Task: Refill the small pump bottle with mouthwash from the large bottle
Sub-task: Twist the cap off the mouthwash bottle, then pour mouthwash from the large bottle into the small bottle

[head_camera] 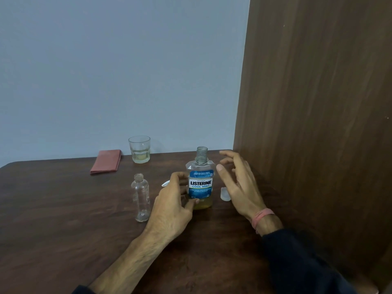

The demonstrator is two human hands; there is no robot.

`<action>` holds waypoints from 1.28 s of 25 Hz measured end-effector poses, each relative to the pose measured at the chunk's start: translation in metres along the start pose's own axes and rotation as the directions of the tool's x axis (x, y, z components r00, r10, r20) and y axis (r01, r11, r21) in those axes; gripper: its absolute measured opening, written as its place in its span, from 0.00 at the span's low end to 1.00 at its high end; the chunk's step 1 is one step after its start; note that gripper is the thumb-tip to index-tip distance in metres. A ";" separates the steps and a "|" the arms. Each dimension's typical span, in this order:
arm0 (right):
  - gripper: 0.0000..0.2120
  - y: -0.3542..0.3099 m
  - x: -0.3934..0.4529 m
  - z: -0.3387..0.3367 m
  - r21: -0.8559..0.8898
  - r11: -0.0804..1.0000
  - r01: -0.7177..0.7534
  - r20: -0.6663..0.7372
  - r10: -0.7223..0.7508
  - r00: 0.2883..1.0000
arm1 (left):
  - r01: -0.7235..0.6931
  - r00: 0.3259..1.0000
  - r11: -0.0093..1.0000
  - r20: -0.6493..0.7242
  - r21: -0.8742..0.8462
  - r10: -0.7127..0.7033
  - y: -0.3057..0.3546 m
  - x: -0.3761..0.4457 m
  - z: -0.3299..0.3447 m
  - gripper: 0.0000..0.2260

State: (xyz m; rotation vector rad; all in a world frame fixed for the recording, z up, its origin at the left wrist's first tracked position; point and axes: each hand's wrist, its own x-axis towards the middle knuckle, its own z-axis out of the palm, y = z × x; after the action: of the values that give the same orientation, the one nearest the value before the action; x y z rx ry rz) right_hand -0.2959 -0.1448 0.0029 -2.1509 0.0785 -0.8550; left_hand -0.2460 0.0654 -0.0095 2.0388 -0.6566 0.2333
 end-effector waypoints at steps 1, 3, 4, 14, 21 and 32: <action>0.25 -0.004 -0.001 0.001 0.031 0.999 0.038 -0.016 -0.038 0.999 | 0.006 1.000 1.000 -0.004 -0.013 -0.006 0.000 0.000 0.000 0.31; 0.26 -0.010 -0.003 0.004 0.068 0.994 0.089 -0.035 -0.087 0.996 | 0.015 1.000 1.000 -0.001 -0.021 -0.015 0.002 -0.002 -0.001 0.30; 0.28 -0.013 -0.004 0.006 0.075 0.992 0.104 -0.038 -0.101 0.994 | 0.011 1.000 1.000 -0.009 -0.003 -0.011 0.004 -0.004 -0.002 0.31; 0.39 -0.031 -0.010 0.024 0.140 0.988 0.058 0.027 -0.063 0.998 | -0.120 0.891 0.946 -0.388 0.303 0.237 0.027 -0.048 -0.076 0.09; 0.38 -0.050 -0.011 0.032 0.338 0.940 0.044 0.034 -0.059 0.998 | -0.166 0.868 0.979 -0.454 0.115 0.200 -0.037 -0.009 -0.111 0.19; 0.34 -0.086 0.008 0.075 0.116 0.963 0.243 0.032 -0.248 0.968 | -0.047 0.943 0.988 -0.333 -0.150 -0.005 -0.050 -0.015 -0.108 0.16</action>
State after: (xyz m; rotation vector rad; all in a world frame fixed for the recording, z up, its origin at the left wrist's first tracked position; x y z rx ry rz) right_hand -0.2634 -0.0397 0.0345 -2.1008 -0.2593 -0.9261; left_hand -0.2212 0.1818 0.0048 1.7865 -0.4686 0.5117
